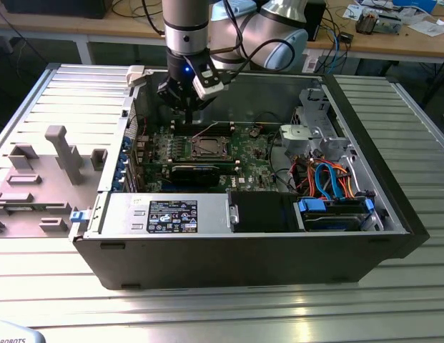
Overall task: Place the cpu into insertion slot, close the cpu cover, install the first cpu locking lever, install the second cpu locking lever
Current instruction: 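Install the first cpu locking lever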
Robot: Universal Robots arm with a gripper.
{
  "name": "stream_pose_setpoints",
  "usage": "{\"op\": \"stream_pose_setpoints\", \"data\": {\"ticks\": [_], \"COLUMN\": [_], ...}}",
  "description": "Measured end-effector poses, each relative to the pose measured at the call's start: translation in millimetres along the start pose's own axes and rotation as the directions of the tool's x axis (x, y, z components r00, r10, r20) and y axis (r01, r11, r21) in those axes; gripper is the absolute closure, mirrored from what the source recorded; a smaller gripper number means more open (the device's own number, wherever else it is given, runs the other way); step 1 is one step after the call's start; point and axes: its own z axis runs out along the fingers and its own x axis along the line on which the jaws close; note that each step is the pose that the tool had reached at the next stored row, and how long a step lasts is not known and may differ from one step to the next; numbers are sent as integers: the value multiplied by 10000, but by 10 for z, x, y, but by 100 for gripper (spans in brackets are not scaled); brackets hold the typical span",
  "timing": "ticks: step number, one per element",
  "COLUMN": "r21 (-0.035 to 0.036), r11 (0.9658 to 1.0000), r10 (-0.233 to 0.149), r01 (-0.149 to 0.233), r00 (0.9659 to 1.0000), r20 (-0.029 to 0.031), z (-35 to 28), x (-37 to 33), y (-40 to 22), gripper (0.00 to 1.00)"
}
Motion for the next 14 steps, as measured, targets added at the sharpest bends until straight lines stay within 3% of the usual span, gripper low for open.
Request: {"op": "stream_pose_setpoints", "data": {"ticks": [7, 14], "r21": [13, 24], "r11": [10000, 10000], "r10": [5, -17], "r01": [-5, 17], "r00": [10000, 10000], "r20": [-2, -3], "z": [73, 188], "x": [-74, -155], "y": [-5, -11], "gripper": [89, 89]}}
